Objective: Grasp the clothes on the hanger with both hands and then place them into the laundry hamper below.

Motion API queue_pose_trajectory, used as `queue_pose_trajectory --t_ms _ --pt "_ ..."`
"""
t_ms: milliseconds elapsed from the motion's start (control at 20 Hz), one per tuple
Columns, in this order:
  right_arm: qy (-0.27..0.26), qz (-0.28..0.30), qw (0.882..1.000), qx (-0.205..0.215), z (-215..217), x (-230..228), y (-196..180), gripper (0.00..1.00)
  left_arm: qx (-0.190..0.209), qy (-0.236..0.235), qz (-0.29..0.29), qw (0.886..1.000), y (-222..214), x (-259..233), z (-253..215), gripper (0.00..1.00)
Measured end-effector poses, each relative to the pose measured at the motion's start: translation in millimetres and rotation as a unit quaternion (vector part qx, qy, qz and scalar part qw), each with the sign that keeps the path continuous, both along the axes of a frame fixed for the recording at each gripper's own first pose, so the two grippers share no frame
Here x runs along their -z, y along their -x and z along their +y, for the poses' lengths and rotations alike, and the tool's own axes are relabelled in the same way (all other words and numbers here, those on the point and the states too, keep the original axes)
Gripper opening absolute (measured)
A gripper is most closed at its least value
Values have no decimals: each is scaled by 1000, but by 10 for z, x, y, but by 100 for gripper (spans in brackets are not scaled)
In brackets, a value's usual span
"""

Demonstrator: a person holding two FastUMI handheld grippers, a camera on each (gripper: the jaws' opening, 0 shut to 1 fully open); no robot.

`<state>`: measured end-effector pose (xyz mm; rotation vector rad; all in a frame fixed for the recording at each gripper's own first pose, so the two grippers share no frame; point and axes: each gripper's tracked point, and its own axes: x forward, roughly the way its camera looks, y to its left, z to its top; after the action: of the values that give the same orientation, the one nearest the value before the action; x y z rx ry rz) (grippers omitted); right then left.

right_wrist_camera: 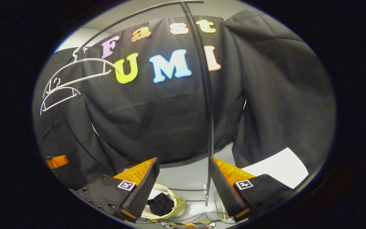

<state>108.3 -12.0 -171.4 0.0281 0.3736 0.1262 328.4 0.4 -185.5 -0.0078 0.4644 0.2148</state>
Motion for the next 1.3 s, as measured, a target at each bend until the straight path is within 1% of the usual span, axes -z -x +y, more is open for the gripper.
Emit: queue_pose_trajectory --t_ms 150,200,250,300,350,450,600,700,800,850,900,1050,1100,1150,1300 --pt "-6 -61 998 -9 -165 -476 -62 98 -1 -19 -66 998 -39 -640 -285 88" --pt "-12 -80 997 -12 -202 -634 -70 93 -1 -24 -86 996 -10 -845 -373 88" --pt "-20 -97 995 -16 -214 -770 -79 93 -2 -29 -107 994 5 -1065 -465 88" --pt "-26 -112 993 -20 -233 -892 -44 98 -5 -37 -126 991 -6 -1200 -588 88" --pt "-29 -128 991 -21 -264 -1032 -32 98 -10 -44 -147 988 9 -1366 -661 88" --pt "-28 -170 985 -22 -318 -1355 -5 98 -7 -40 -188 981 77 -1771 -817 87" --pt "-18 -226 974 -9 -391 -1760 34 98 9 -21 -234 972 206 -2290 -997 88" --pt "-14 -246 969 6 -388 -1899 64 98 16 -23 -256 966 203 -2533 -1029 88" --pt "-13 -240 971 15 -341 -1901 133 97 19 -6 -263 965 223 -2564 -1024 88" --pt "-14 -232 973 17 -311 -1882 189 92 19 4 -262 965 229 -2551 -984 88" --pt "-15 -223 975 19 -279 -1855 229 97 17 7 -261 965 273 -2537 -923 88" --pt "-4 -212 977 37 -292 -1788 302 97 17 9 -245 969 270 -2407 -662 87" --pt "3 -210 977 42 -286 -1774 313 92 20 12 -238 971 251 -2355 -590 87" --pt "9 -209 977 46 -265 -1761 343 98 23 14 -234 972 224 -2307 -530 88" --pt "19 -209 976 61 -216 -1694 471 98 35 14 -236 971 267 -2233 -405 88"
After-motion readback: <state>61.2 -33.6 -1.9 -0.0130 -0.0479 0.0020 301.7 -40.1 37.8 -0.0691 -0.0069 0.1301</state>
